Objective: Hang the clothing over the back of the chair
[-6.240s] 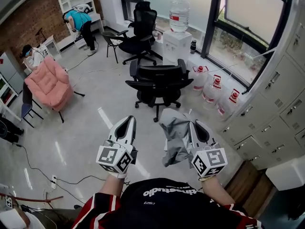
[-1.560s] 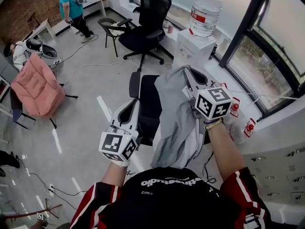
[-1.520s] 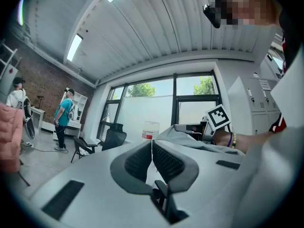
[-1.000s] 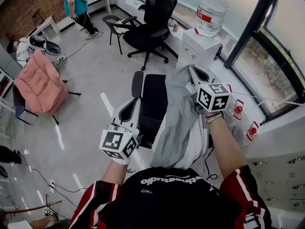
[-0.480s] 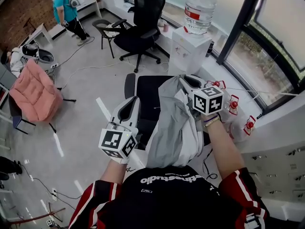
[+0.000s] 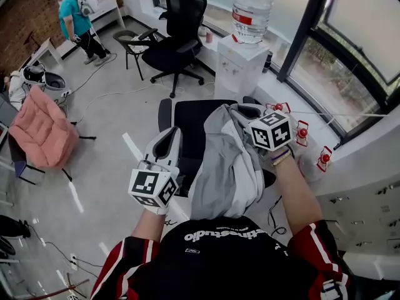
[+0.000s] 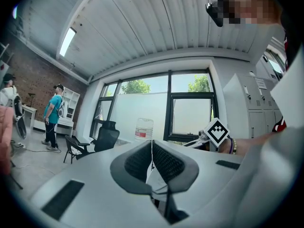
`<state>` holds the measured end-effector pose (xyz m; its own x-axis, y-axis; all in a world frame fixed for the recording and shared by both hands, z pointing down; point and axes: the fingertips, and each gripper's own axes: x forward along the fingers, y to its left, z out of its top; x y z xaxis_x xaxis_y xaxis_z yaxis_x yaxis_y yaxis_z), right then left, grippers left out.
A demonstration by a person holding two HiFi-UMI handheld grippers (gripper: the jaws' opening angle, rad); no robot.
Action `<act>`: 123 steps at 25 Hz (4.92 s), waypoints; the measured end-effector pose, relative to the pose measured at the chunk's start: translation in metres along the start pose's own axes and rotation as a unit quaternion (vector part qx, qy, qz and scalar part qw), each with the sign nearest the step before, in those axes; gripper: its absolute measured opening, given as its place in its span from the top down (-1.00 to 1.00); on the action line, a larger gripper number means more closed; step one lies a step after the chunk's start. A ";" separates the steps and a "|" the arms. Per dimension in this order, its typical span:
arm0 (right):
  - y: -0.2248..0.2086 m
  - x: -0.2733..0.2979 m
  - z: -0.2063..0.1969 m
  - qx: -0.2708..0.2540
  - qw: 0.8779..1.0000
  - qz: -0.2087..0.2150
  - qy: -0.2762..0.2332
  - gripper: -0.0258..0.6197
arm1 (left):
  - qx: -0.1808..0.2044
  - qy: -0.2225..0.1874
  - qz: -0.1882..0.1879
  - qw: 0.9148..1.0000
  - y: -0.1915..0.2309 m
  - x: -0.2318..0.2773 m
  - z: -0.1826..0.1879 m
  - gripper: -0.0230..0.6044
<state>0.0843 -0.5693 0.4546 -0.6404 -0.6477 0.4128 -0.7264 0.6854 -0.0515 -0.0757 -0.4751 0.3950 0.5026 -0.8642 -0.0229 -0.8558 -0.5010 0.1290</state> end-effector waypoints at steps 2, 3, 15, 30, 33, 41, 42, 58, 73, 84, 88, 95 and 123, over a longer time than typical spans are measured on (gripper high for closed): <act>0.003 -0.003 -0.006 0.002 1.000 0.005 0.018 0.68 | -0.001 0.001 -0.003 1.000 -0.001 -0.001 0.001 0.84; 0.005 -0.005 -0.009 0.001 0.999 0.010 0.031 0.68 | -0.002 0.001 -0.005 1.000 -0.002 -0.001 0.002 0.84; 0.020 -0.029 -0.044 -0.002 0.995 0.016 0.100 0.67 | 0.004 -0.001 -0.021 1.000 -0.019 -0.008 0.004 0.84; 0.027 -0.085 -0.037 0.025 0.997 -0.022 0.065 0.67 | 0.010 -0.003 -0.036 0.999 -0.046 -0.027 0.007 0.84; 0.038 -0.092 -0.023 0.029 0.999 -0.031 0.003 0.67 | 0.011 -0.004 -0.040 0.999 -0.051 -0.031 0.007 0.84; 0.074 -0.107 -0.003 0.051 0.993 -0.039 -0.103 0.68 | 0.017 -0.005 -0.041 0.999 -0.057 -0.044 0.009 0.84; 0.079 -0.110 -0.001 0.050 0.992 -0.039 -0.111 0.68 | 0.018 -0.006 -0.040 0.999 -0.057 -0.046 0.010 0.84; 0.141 -0.143 0.021 0.039 0.976 -0.063 -0.204 0.68 | 0.059 -0.005 -0.008 0.998 -0.044 -0.078 0.031 0.84; 0.165 -0.139 0.018 0.024 0.971 -0.087 -0.221 0.78 | 0.059 0.000 -0.015 0.998 -0.052 -0.084 0.023 0.84; 0.172 -0.138 0.022 0.008 0.970 -0.090 -0.224 0.85 | 0.057 -0.001 -0.016 0.998 -0.053 -0.083 0.023 0.84; 0.177 -0.139 0.021 0.004 0.971 -0.086 -0.224 0.87 | 0.058 -0.003 -0.017 0.998 -0.055 -0.085 0.022 0.84; 0.177 -0.141 0.020 -0.005 0.969 -0.090 -0.228 0.87 | 0.058 -0.002 -0.018 0.998 -0.060 -0.083 0.019 0.84; 0.185 -0.142 0.021 0.002 0.972 -0.080 -0.220 0.87 | 0.058 -0.003 -0.013 0.998 -0.057 -0.093 0.024 0.84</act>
<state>0.0352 -0.3578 0.3671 -0.5637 -0.8259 -0.0122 -0.8256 0.5638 -0.0218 -0.0765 -0.3675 0.3657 0.5249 -0.8507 -0.0302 -0.8508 -0.5254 0.0120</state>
